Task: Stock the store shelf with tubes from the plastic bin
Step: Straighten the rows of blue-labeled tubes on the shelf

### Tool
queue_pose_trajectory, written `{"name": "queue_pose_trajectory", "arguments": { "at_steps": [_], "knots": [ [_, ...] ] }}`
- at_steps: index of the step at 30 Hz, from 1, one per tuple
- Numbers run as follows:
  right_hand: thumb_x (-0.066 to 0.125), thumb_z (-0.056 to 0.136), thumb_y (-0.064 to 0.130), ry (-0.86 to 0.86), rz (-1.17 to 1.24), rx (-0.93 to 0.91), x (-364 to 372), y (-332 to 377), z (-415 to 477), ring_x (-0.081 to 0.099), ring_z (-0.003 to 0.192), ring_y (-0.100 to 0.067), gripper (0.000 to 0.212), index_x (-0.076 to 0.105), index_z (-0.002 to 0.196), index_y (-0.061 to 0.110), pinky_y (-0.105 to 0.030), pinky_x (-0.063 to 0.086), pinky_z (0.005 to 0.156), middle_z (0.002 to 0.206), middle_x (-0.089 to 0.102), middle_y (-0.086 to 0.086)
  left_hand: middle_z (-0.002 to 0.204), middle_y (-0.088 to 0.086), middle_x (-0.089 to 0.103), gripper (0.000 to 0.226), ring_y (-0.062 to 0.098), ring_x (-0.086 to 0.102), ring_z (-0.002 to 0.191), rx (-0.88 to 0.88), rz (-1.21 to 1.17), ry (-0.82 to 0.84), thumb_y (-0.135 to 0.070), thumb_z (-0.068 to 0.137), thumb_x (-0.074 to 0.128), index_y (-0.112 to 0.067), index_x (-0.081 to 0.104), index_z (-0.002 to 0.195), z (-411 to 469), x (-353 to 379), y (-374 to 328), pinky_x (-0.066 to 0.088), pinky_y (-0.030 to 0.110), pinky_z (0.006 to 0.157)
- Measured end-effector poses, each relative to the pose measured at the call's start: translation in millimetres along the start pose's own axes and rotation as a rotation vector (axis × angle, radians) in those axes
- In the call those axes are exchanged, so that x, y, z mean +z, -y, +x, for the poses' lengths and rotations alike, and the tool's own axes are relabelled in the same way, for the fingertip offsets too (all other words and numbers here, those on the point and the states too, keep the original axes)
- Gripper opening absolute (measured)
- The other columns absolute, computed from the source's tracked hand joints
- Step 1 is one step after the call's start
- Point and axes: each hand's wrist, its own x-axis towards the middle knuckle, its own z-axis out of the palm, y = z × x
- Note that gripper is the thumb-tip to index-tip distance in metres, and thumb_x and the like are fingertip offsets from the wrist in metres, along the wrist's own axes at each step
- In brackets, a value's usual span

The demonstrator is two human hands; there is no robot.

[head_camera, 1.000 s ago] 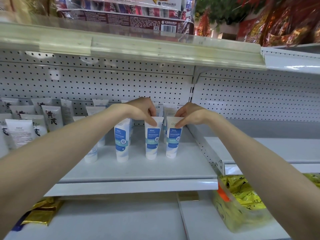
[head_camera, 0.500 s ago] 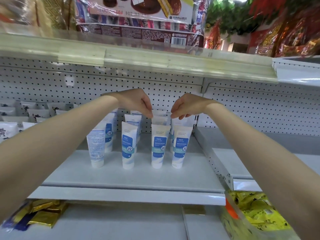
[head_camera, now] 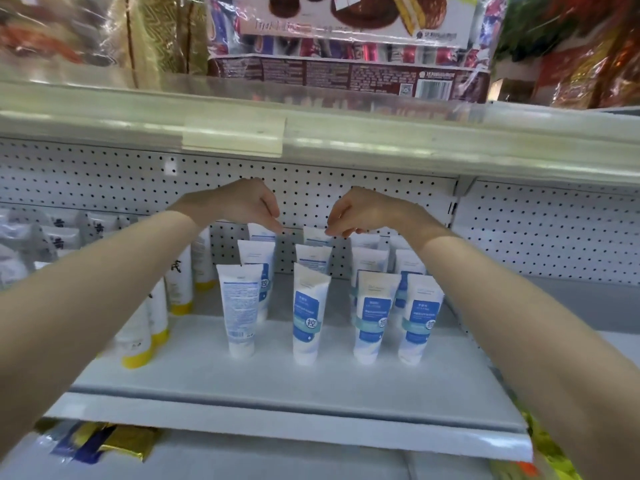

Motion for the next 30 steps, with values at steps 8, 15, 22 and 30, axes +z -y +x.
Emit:
{"name": "queue_pose_trajectory", "arguments": {
  "at_steps": [8,15,22,30],
  "knots": [
    [0.073,0.079,0.025,-0.086,-0.051,0.085,15,-3,47,0.062,0.092,-0.021,0.028,0.07,0.1,0.006,-0.026,0.047,0.076,0.097,0.068,-0.006,0.109,0.002,0.064,0.032,0.016,0.054,0.093,0.05,0.106,0.033,-0.026,0.081,0.071,-0.008,0.067,0.107,50,-1,52,0.038,0.024,0.08],
    [0.071,0.082,0.021,-0.071,-0.106,0.106,17,-8,80,0.056,0.103,-0.015,0.035,0.065,0.113,0.007,-0.022,0.039,0.082,0.122,0.062,-0.004,0.109,0.003,0.064,0.032,0.015,0.054,0.094,0.063,0.163,0.108,-0.029,0.083,0.069,-0.01,0.066,0.108,85,3,74,0.041,0.025,0.082],
    [0.074,0.078,0.025,0.004,-0.188,0.153,29,-11,102,0.062,0.092,-0.024,0.03,0.068,0.103,0.01,-0.03,0.048,0.078,0.107,0.067,-0.01,0.085,-0.005,0.063,0.02,0.009,0.053,0.073,0.105,0.155,0.138,-0.023,0.084,0.068,-0.008,0.07,0.097,94,14,75,0.038,0.019,0.059],
    [0.073,0.079,0.017,-0.008,-0.134,0.156,34,-7,106,0.06,0.058,-0.013,0.043,0.058,0.118,0.008,-0.02,0.049,0.056,0.081,0.064,-0.009,0.066,0.0,0.057,0.02,0.013,0.058,0.054,0.075,0.101,0.131,-0.019,0.084,0.068,-0.014,0.061,0.101,99,20,76,0.039,0.021,0.05]
  ]
}}
